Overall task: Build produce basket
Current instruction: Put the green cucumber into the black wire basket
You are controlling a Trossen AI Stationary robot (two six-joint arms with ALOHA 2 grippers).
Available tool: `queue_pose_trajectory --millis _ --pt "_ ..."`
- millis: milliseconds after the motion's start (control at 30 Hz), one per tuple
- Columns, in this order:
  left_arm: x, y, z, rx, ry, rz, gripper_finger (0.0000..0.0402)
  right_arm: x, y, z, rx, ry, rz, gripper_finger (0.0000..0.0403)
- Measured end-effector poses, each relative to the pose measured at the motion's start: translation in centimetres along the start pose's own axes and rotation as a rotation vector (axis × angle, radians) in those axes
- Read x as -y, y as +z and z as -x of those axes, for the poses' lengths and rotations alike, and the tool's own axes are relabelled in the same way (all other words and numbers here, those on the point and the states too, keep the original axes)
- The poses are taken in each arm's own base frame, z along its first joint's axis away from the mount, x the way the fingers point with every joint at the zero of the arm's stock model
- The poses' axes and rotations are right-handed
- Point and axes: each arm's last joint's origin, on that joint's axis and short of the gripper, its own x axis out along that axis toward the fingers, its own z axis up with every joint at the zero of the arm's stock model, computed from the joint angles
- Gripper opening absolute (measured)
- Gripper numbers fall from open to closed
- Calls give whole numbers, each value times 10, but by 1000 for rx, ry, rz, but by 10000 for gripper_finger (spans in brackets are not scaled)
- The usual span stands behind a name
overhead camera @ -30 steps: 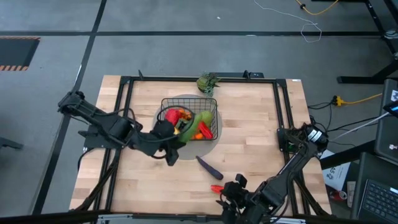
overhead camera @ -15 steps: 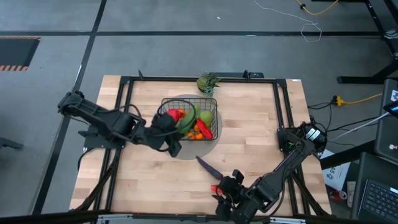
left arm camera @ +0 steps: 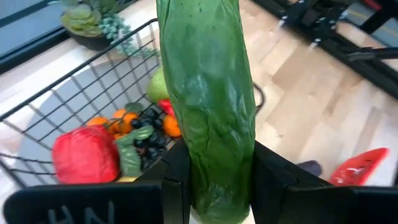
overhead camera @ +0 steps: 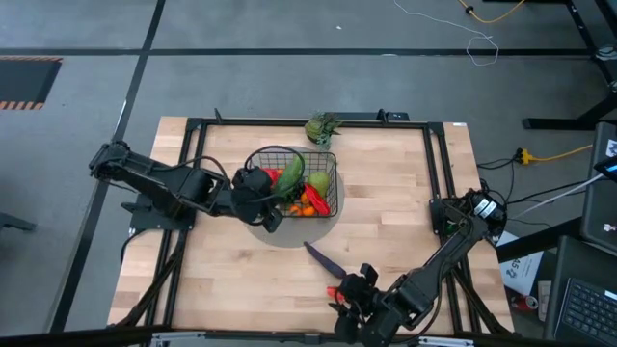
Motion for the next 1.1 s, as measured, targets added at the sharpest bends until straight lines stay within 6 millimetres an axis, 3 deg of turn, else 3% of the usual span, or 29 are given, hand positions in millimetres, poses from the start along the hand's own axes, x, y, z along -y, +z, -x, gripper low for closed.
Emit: queue_pose_trajectory --millis 567,700,800,933,1100 --pt "-12 -3 -6 -64 93 -49 94 2 6 -4 7 -10 -13 204" --pt "-17 2 -11 -71 107 74 94 4 11 -7 12 -18 -25 204" --pt "-22 6 -16 -95 113 175 94 5 15 -10 14 -12 -40 204" --pt "-24 6 -31 -163 111 53 94 3 18 -11 15 7 -60 204" --pt "-24 4 -50 -210 123 55 94 1 19 -11 25 33 -79 204"
